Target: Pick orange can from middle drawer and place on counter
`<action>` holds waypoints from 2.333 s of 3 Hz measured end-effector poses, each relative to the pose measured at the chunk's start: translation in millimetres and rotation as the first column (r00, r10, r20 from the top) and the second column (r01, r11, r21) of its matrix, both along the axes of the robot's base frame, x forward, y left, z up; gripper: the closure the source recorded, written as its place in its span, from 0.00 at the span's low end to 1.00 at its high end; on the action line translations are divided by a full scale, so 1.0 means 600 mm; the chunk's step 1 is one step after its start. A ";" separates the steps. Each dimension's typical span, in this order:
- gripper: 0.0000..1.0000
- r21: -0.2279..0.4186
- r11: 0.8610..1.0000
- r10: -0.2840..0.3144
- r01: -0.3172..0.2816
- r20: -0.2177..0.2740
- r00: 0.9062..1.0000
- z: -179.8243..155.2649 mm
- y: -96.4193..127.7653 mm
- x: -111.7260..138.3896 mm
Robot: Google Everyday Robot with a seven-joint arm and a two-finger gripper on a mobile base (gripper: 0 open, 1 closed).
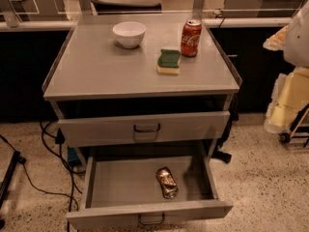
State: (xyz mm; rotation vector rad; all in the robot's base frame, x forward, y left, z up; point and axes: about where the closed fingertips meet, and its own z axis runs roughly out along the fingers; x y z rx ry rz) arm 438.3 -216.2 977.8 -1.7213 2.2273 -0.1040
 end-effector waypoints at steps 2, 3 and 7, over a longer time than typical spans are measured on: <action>0.00 0.011 1.000 -0.019 0.019 0.012 1.000 -0.018 0.007 0.007; 0.00 0.037 0.998 -0.053 0.053 0.024 0.998 -0.060 0.031 0.016; 0.00 0.028 0.976 -0.214 0.216 -0.065 0.975 -0.299 0.115 0.019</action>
Offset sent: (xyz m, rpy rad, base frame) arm 0.0120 0.0101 -0.0336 0.0285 -0.0120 -0.0506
